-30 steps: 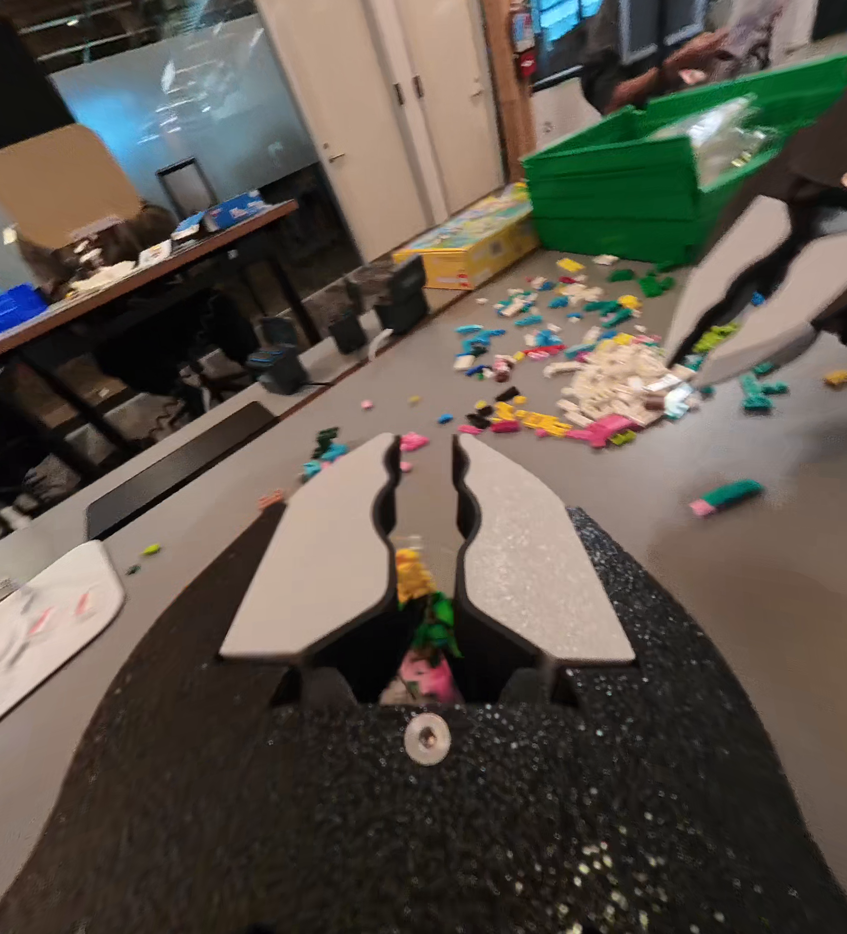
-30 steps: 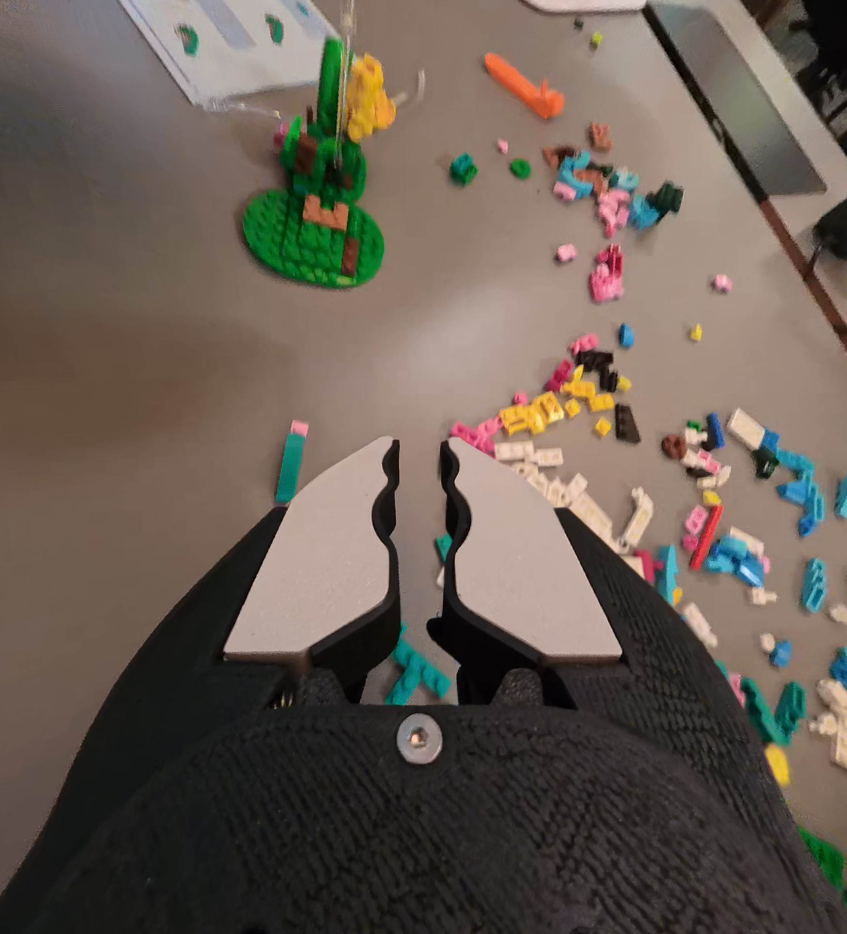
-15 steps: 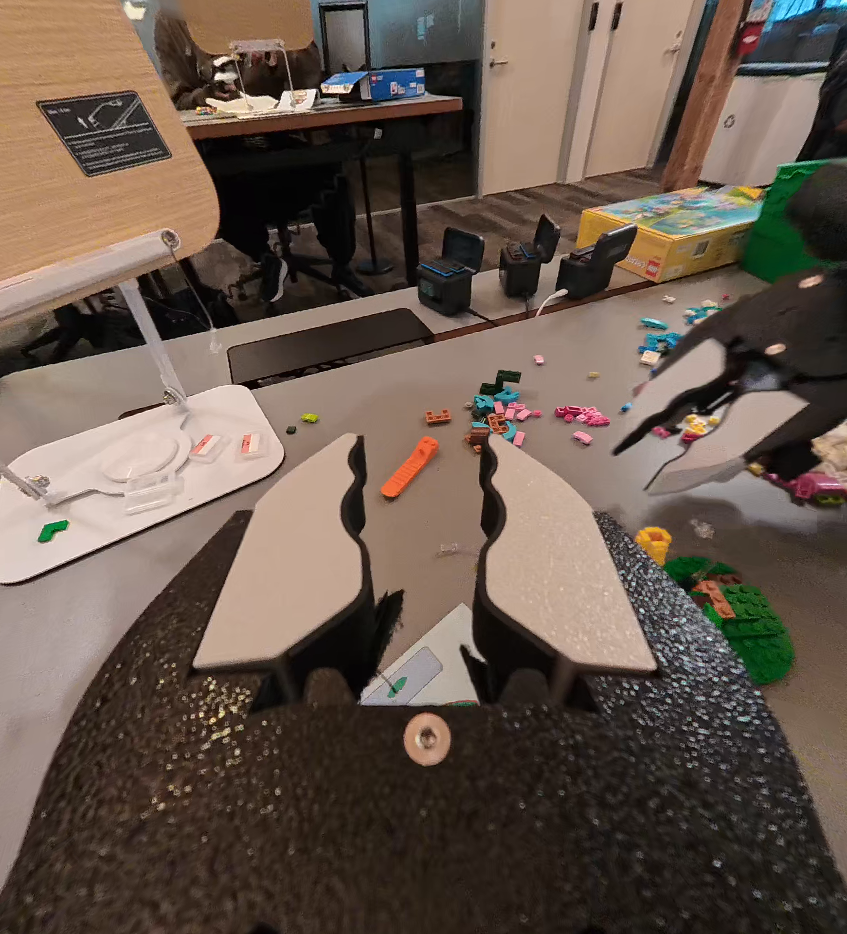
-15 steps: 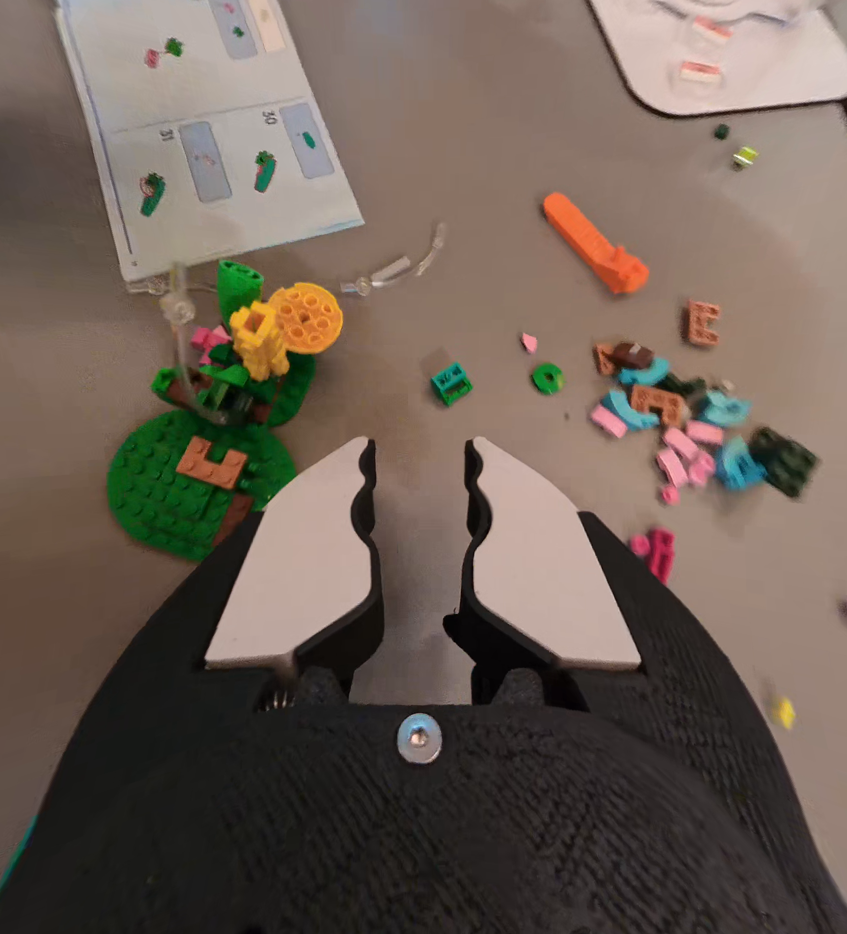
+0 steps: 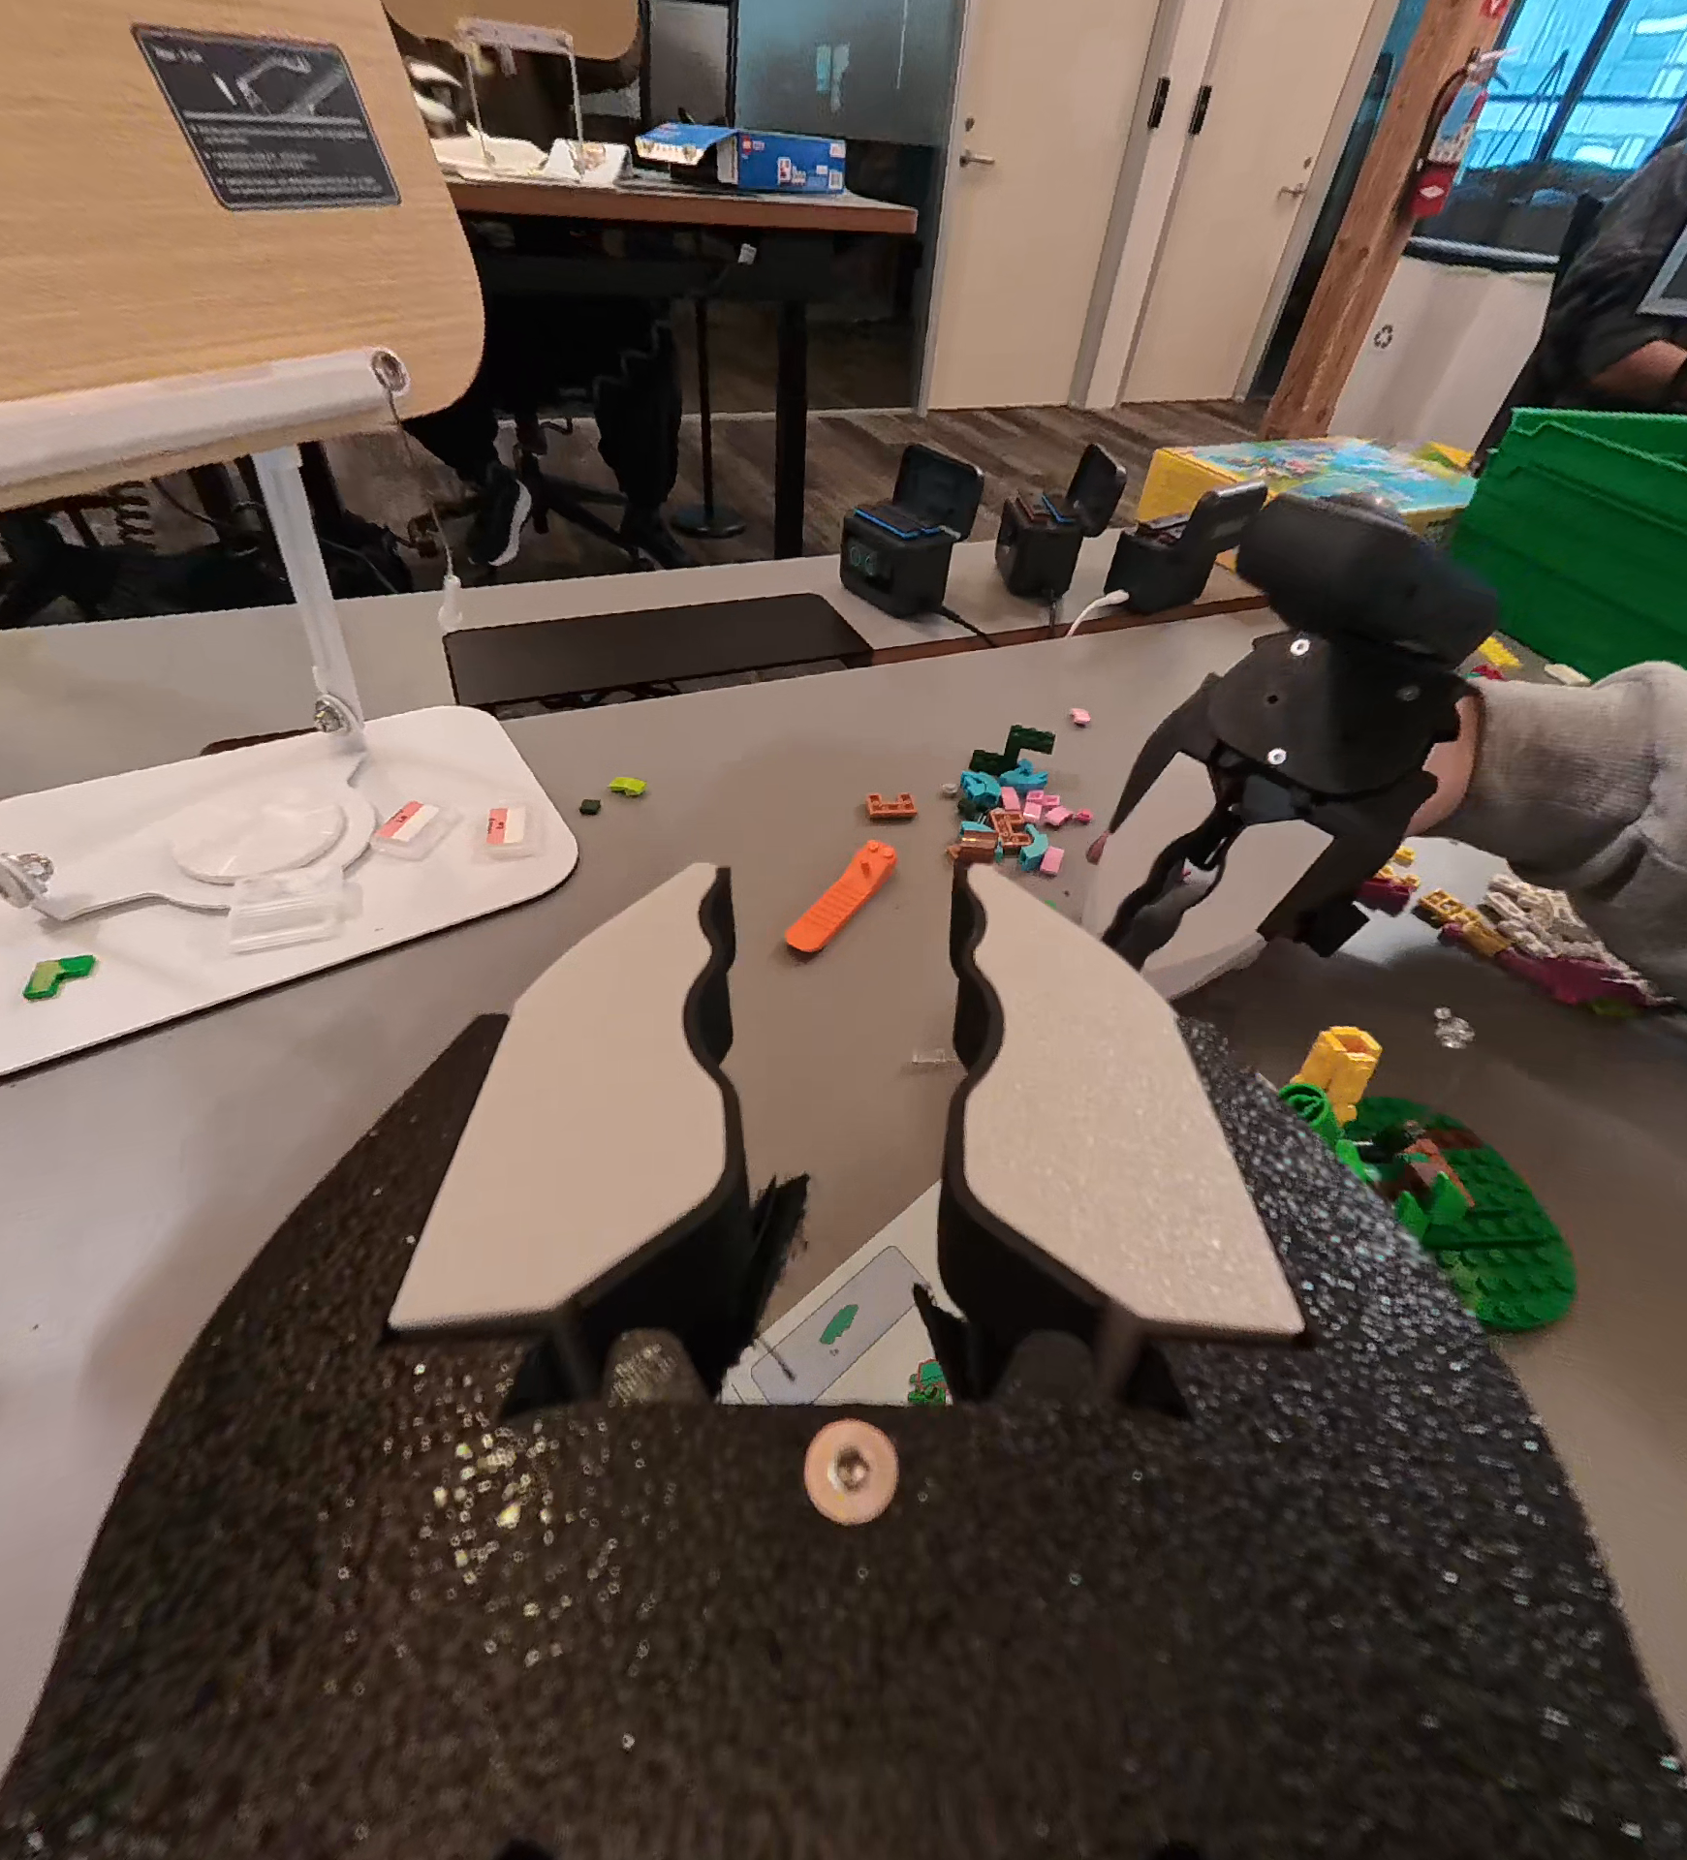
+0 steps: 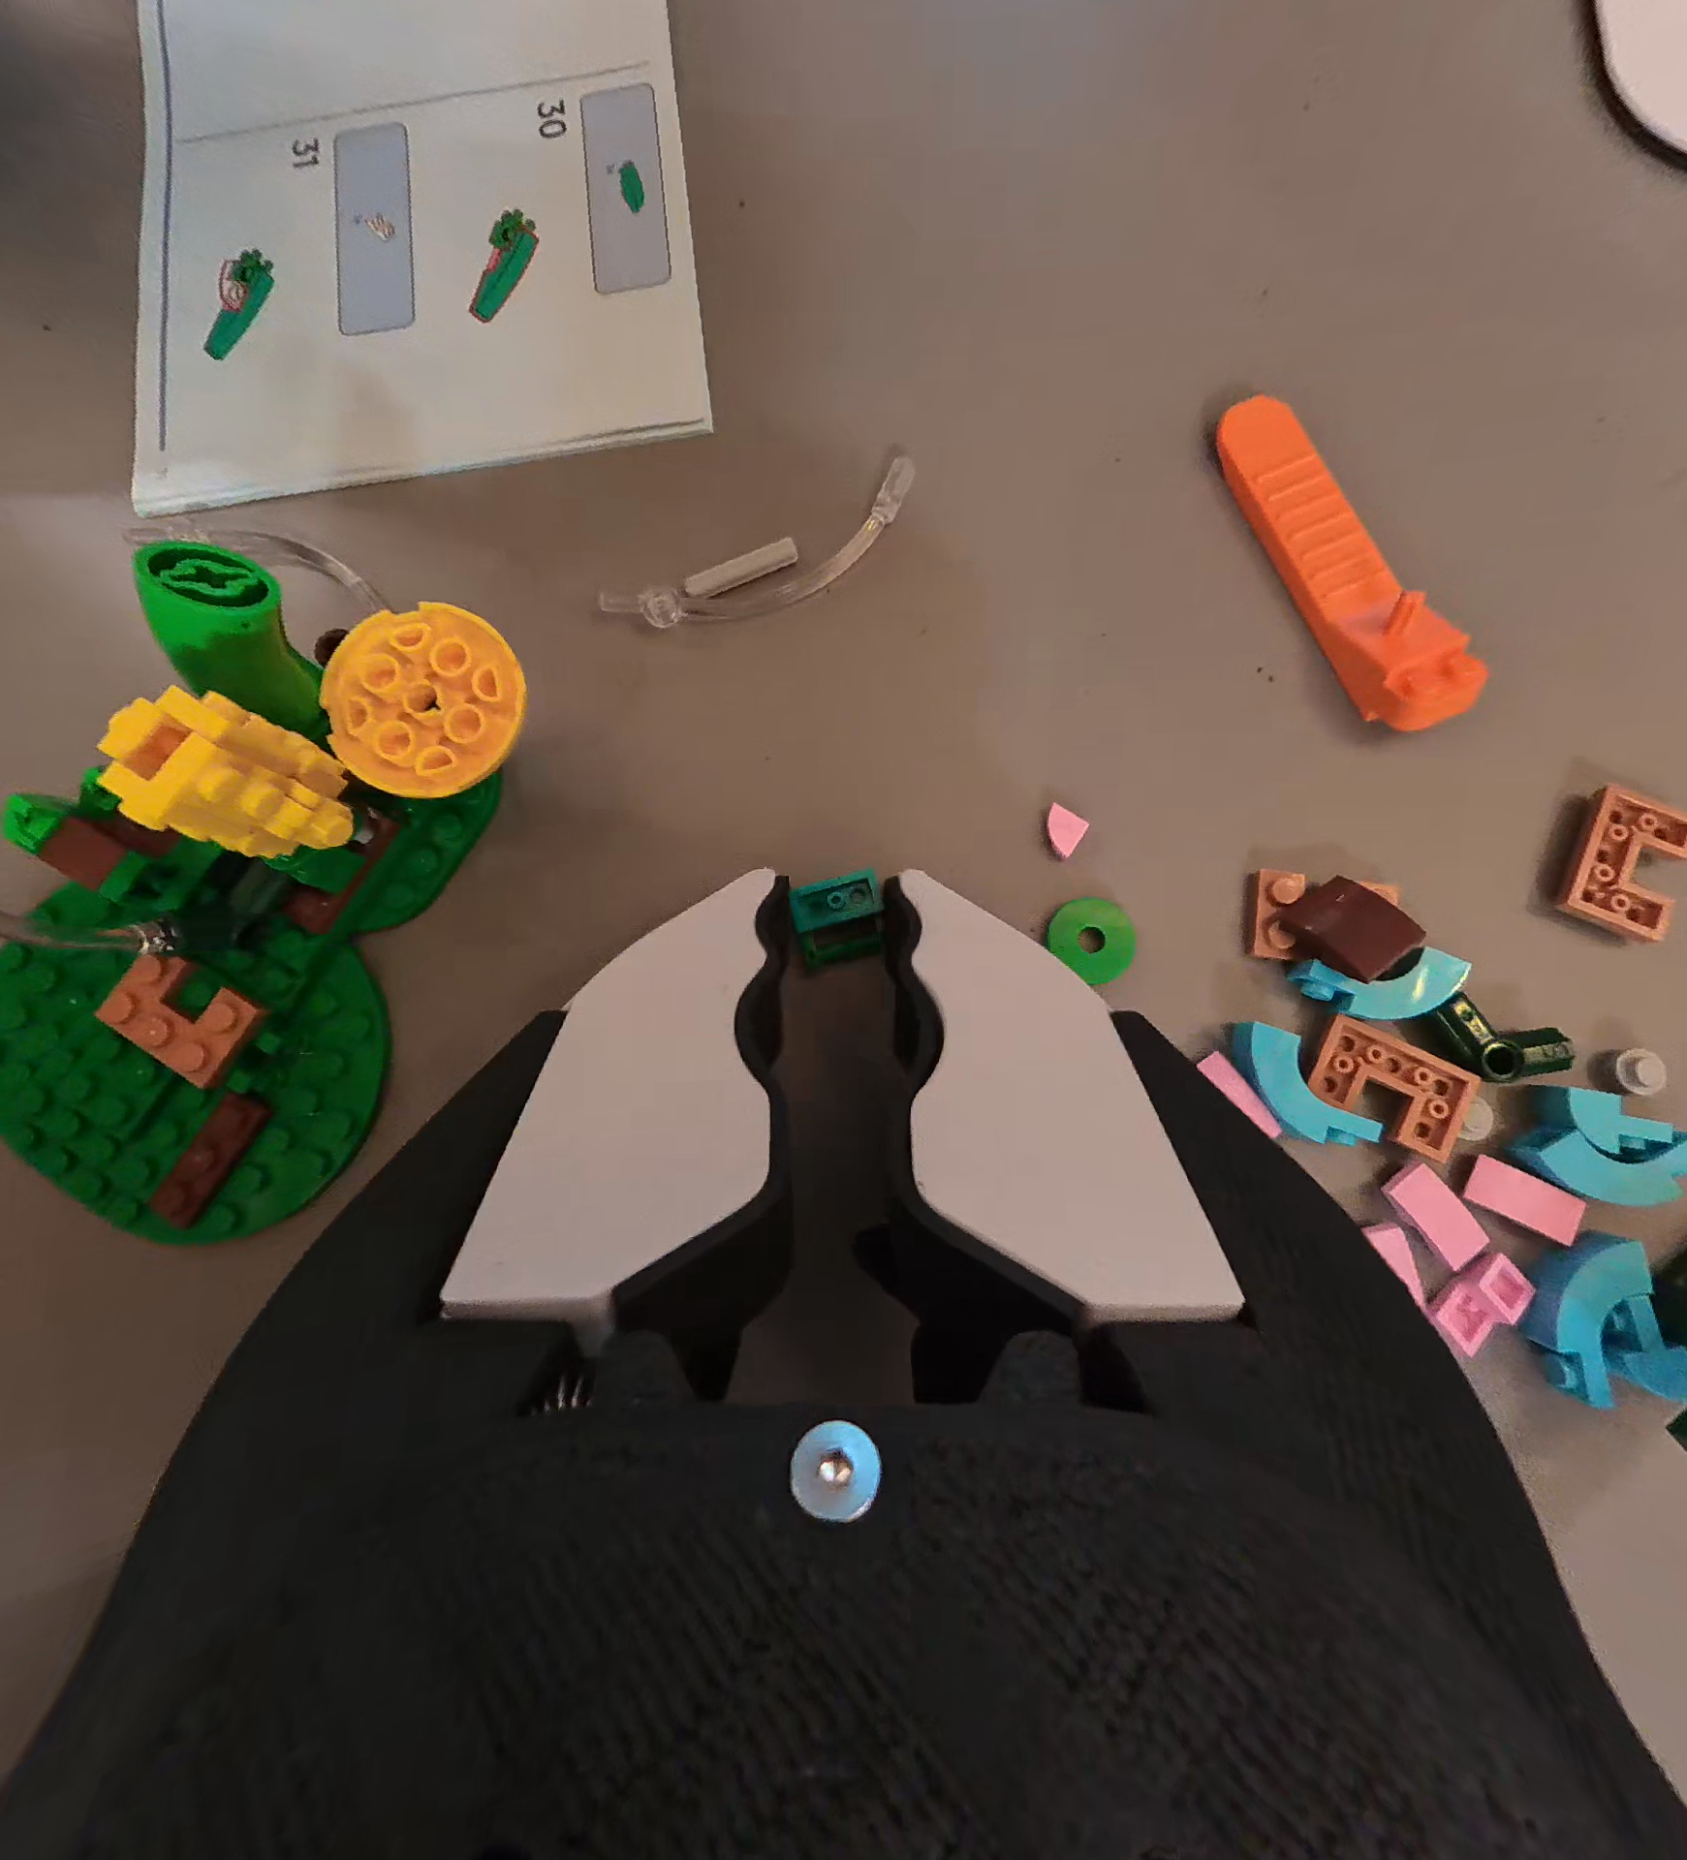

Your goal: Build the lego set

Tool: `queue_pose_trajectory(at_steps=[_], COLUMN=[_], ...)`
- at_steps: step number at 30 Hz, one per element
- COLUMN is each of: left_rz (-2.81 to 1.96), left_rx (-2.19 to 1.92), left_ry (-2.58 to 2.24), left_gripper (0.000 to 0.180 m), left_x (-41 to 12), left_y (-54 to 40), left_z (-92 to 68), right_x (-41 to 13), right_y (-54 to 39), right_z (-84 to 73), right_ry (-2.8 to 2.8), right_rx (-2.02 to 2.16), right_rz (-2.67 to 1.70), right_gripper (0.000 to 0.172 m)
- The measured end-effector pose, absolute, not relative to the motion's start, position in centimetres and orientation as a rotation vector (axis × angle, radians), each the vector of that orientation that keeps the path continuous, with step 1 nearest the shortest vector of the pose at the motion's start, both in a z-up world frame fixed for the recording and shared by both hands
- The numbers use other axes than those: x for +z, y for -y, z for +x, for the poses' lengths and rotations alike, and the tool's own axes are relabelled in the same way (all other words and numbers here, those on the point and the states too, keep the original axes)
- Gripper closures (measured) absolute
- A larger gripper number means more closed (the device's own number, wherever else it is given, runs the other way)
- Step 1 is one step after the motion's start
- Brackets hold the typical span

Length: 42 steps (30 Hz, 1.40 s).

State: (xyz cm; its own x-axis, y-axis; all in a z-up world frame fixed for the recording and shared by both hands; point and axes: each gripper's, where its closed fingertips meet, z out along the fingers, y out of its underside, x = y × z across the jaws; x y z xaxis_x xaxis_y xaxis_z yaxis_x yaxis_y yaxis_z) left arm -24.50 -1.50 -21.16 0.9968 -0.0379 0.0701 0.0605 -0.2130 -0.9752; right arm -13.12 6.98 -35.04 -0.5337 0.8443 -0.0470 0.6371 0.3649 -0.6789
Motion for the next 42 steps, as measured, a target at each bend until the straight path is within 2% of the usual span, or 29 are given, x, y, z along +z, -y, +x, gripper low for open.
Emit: queue_pose_trajectory(at_steps=[5,11,16,19,23,27,29,35,42], left_rz=[-1.768,-1.732,-1.731,-1.683,-1.617,-1.585,-1.549,-1.405,-1.35], left_rx=[-0.259,-0.583,-0.667,-0.77,-0.848,-0.845,-0.796,-0.64,-0.659], left_ry=[-0.041,-0.364,-0.54,-0.573,-0.586,-0.658,-0.688,-0.829,-0.907], left_gripper=[0.14,0.139,0.138,0.147,0.168,0.17,0.171,0.171,0.171], left_x=[-21.4,-20.7,-21.5,-21.1,-20.2,-20.4,-20.2,-19.5,-19.6], left_y=[0.2,-1.1,-1.5,-1.1,-0.6,0.0,0.1,1.2,2.2], left_z=[-21.7,-11.3,-5.2,-3.5,-2.6,-2.0,-2.0,-1.5,-0.6], right_x=[-30.6,-22.2,-20.9,-20.7,-20.2,-20.2,-20.2,-18.2,-19.9], right_y=[-6.5,-3.6,-1.1,-0.7,0.3,0.9,1.0,1.6,2.4], right_z=[-13.0,-9.4,-6.7,-5.6,-4.4,-3.8,-3.4,-1.6,-1.4], right_ry=[2.091,1.725,1.69,1.669,1.633,1.621,1.631,1.565,1.692], right_rx=[0.874,0.431,0.247,0.23,0.262,0.241,0.355,1.295,1.319], right_rz=[-1.015,-0.401,-0.251,-0.254,-0.255,-0.262,-0.363,-0.873,-0.922], right_gripper=[0.156,0.156,0.157,0.157,0.157,0.156,0.149,0.157,0.166])
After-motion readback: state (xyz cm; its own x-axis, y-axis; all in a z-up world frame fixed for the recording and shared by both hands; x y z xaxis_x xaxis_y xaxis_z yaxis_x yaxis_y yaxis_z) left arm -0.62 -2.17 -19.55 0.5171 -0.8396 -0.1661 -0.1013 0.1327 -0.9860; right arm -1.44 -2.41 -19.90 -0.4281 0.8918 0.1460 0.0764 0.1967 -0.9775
